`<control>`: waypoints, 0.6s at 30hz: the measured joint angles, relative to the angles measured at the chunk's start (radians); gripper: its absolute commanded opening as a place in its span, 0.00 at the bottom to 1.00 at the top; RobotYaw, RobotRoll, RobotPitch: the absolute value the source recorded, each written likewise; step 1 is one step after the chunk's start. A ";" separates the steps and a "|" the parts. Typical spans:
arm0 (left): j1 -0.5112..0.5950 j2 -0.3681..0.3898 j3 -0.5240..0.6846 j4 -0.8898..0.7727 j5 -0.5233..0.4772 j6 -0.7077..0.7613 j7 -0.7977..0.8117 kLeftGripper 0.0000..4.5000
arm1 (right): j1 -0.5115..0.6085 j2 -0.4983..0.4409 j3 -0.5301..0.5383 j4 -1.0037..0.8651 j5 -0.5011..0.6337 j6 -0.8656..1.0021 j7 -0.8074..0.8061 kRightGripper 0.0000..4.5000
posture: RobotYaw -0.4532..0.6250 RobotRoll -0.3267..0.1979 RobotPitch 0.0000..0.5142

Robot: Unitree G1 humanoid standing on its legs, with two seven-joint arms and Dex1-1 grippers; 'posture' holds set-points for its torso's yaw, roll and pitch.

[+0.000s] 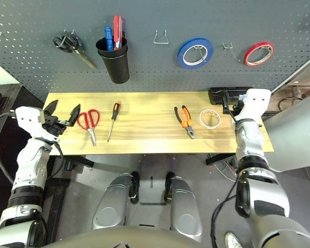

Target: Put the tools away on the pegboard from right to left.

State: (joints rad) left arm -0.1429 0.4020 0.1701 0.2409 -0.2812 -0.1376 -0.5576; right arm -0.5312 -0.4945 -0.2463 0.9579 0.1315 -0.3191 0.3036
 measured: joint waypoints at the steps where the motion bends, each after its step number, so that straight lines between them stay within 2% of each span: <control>1: 0.008 0.010 -0.032 -0.038 0.002 0.044 -0.023 1.00 | 0.003 -0.024 0.005 -0.020 0.000 0.032 0.031 1.00 | 0.54 0.62 0.50; 5: 0.029 0.038 -0.107 -0.122 0.010 0.153 -0.078 1.00 | 0.013 -0.084 0.018 -0.087 0.001 0.139 0.116 1.00 | 0.51 0.62 0.55; 11: 0.028 0.079 -0.204 -0.203 0.035 0.256 -0.148 1.00 | 0.029 -0.157 0.101 -0.198 -0.014 0.366 0.286 1.00 | 0.49 0.62 0.61; 18: 0.011 0.092 -0.267 -0.228 0.074 0.265 -0.198 1.00 | 0.003 -0.223 0.198 -0.203 -0.076 0.369 0.477 1.00 | 0.49 0.62 0.67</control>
State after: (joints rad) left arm -0.1316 0.4938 -0.0968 0.0129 -0.2075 0.1269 -0.7552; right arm -0.5282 -0.7180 -0.0482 0.7553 0.0559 0.0499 0.7806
